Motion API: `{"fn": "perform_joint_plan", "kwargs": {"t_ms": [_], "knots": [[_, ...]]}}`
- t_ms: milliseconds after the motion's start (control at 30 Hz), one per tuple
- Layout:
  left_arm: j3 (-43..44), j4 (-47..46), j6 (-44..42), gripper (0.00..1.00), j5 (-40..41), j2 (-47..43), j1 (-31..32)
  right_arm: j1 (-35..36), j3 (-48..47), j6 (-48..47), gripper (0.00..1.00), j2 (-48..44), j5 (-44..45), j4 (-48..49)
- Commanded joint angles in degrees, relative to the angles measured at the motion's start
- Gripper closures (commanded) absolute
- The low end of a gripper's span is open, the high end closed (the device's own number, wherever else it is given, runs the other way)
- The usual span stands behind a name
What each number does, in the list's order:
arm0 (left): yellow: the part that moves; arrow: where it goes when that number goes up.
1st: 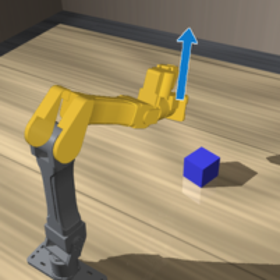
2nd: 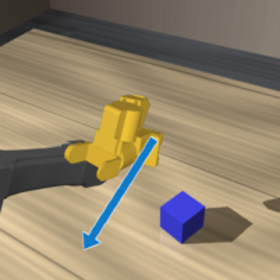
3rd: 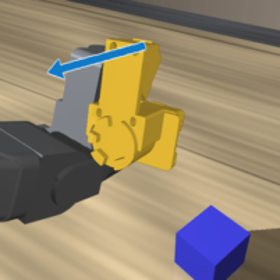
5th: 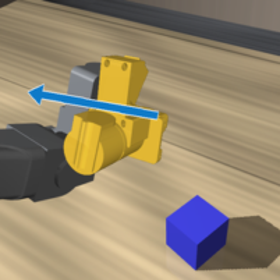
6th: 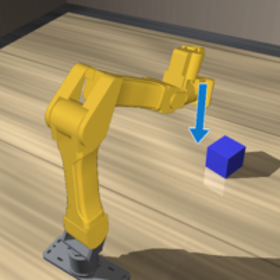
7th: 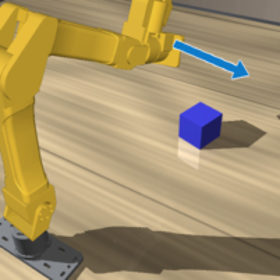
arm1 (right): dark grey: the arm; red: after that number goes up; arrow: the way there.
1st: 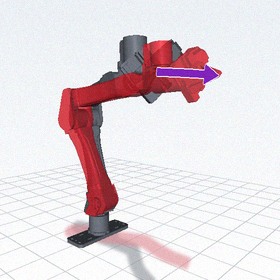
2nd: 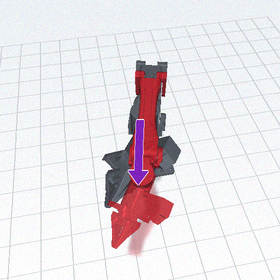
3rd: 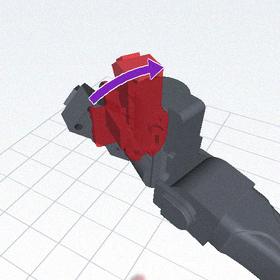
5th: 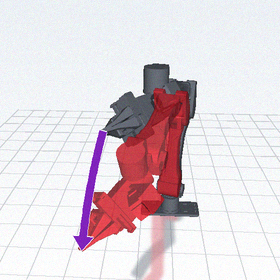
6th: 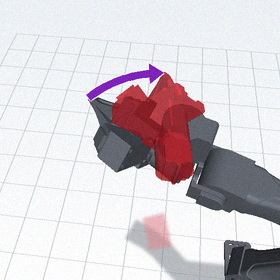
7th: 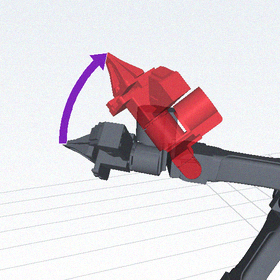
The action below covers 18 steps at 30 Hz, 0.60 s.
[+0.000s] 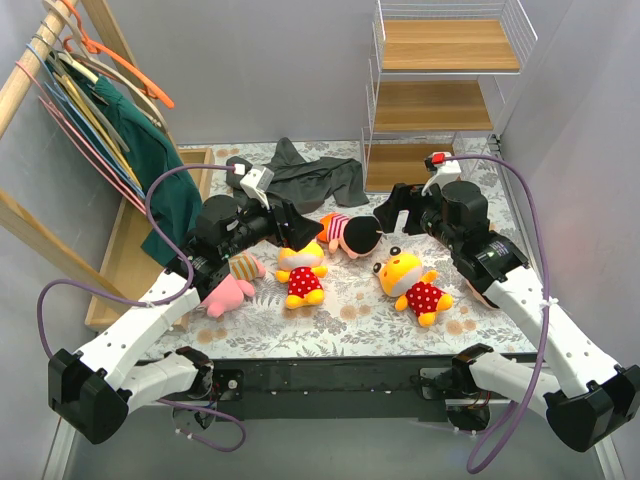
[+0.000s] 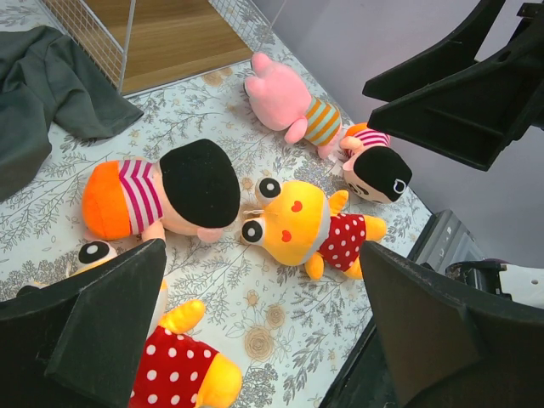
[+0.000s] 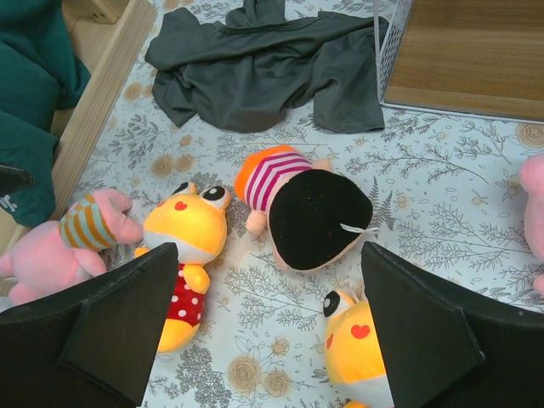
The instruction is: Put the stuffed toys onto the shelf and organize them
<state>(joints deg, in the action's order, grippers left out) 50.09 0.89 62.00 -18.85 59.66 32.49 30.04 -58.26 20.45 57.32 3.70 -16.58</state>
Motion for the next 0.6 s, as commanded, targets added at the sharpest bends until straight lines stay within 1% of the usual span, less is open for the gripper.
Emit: {"fn": "perform_joint_plan", "kwargs": {"t_ms": [0,467,567], "knots": [[-0.34,-0.53,-0.21,0.02,0.57,-1.83,0.29,0.11,-0.98,0.65,0.04,-1.07,1.31,1.11],[-0.25,-0.62,-0.47,0.02,1.18,-1.39,0.29,0.19,0.51,2.66,0.04,-1.07,2.01,-1.0],[-0.43,-0.53,-0.47,0.02,2.5,-1.13,0.29,0.19,1.57,3.28,0.07,-1.33,2.44,-4.23]]}}
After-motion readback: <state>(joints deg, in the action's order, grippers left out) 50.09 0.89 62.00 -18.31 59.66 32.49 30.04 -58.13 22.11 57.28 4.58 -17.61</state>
